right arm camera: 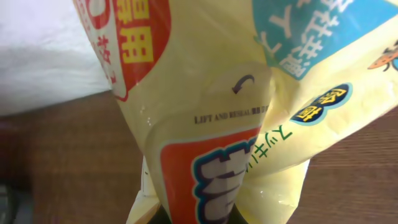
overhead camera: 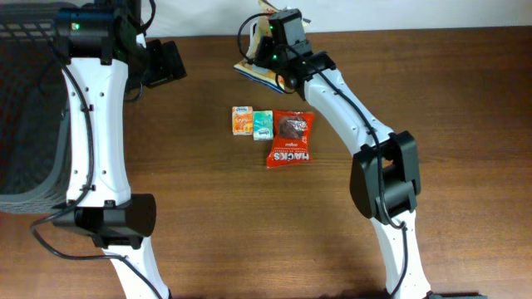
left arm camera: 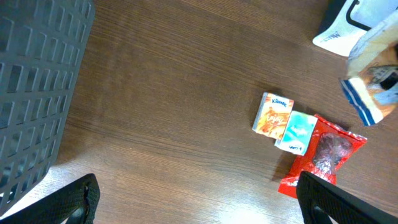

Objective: Scan the item barcode

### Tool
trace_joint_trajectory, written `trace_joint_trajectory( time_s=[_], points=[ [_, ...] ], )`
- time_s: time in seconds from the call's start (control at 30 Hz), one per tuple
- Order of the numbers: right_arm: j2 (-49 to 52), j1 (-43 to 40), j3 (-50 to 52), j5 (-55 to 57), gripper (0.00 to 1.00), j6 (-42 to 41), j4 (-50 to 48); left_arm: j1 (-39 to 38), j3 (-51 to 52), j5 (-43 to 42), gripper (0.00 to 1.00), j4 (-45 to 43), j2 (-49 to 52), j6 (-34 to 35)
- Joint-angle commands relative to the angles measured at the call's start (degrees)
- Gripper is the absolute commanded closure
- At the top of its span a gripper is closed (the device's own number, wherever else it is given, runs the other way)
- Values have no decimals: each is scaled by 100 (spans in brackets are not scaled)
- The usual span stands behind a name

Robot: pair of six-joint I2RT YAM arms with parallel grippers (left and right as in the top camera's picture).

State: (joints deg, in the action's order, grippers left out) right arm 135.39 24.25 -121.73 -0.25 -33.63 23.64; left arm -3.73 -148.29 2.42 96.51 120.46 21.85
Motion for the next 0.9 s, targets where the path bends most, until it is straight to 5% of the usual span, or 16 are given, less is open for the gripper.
trace_joint_trajectory(
  time_s=[0.0, 0.17, 0.87],
  points=[
    [160, 173, -144, -140, 96, 876, 63, 15, -37, 57, 1, 4, -114, -50],
    [155, 63, -352, 525, 96, 2210, 671, 15, -37, 59, 1, 4, -114, -50],
    [22, -393, -964, 92, 96, 2225, 1029, 15, -37, 57, 1, 4, -114, -50]
  ],
)
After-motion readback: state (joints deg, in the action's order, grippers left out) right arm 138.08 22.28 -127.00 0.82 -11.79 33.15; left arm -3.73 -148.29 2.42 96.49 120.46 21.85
